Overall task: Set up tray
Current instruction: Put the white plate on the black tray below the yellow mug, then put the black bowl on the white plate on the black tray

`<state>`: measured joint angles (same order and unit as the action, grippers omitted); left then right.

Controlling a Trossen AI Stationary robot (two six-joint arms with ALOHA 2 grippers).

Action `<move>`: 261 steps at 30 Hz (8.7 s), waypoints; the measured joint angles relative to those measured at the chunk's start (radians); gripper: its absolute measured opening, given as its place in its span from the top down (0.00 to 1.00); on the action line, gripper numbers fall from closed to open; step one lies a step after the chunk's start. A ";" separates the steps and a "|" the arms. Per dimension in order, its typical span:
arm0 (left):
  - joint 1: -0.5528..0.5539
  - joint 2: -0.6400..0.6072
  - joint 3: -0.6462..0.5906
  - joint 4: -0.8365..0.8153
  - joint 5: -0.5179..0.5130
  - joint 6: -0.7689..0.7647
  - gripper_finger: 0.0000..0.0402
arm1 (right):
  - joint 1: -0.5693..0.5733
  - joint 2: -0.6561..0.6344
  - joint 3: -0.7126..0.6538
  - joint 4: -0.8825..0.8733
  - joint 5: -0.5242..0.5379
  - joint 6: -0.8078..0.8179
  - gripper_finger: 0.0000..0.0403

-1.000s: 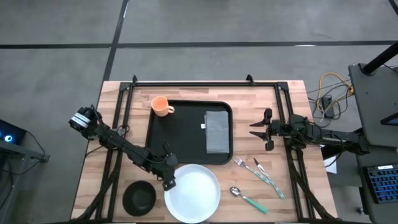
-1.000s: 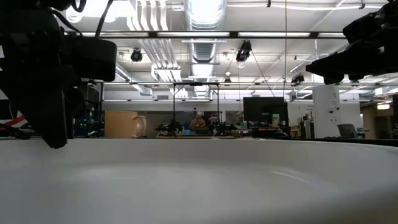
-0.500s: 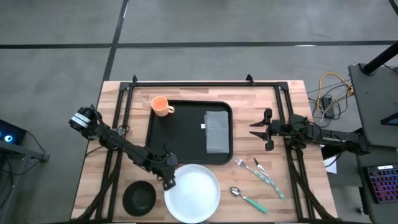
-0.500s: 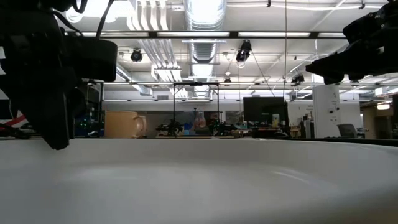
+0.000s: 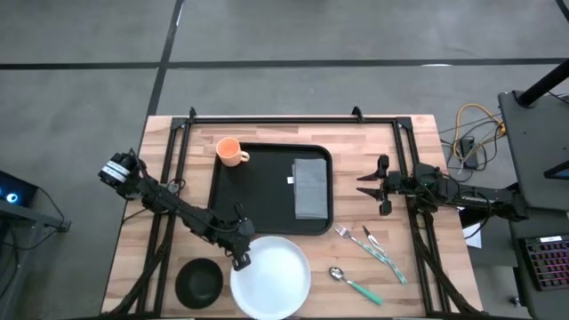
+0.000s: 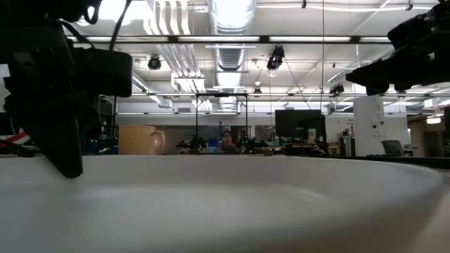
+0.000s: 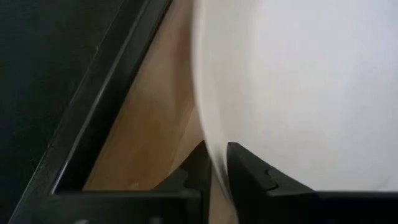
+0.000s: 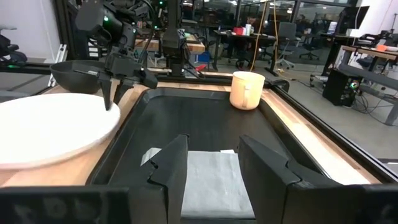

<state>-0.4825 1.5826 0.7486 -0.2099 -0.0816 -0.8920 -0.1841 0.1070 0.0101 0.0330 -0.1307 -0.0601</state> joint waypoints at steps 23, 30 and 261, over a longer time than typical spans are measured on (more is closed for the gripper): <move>0.003 -0.038 0.018 0.078 -0.059 0.072 0.99 | 0.000 0.000 0.000 0.000 0.000 0.000 0.67; 0.001 -0.143 0.018 0.037 -0.097 0.052 1.00 | 0.000 0.000 0.000 0.000 0.000 0.000 0.68; -0.473 0.132 0.765 -0.936 -0.407 -0.586 0.65 | 0.000 0.000 0.000 0.000 0.001 0.000 0.79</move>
<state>-0.9557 1.7145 1.5136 -1.1454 -0.4883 -1.4776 -0.1837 0.1074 0.0105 0.0327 -0.1300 -0.0601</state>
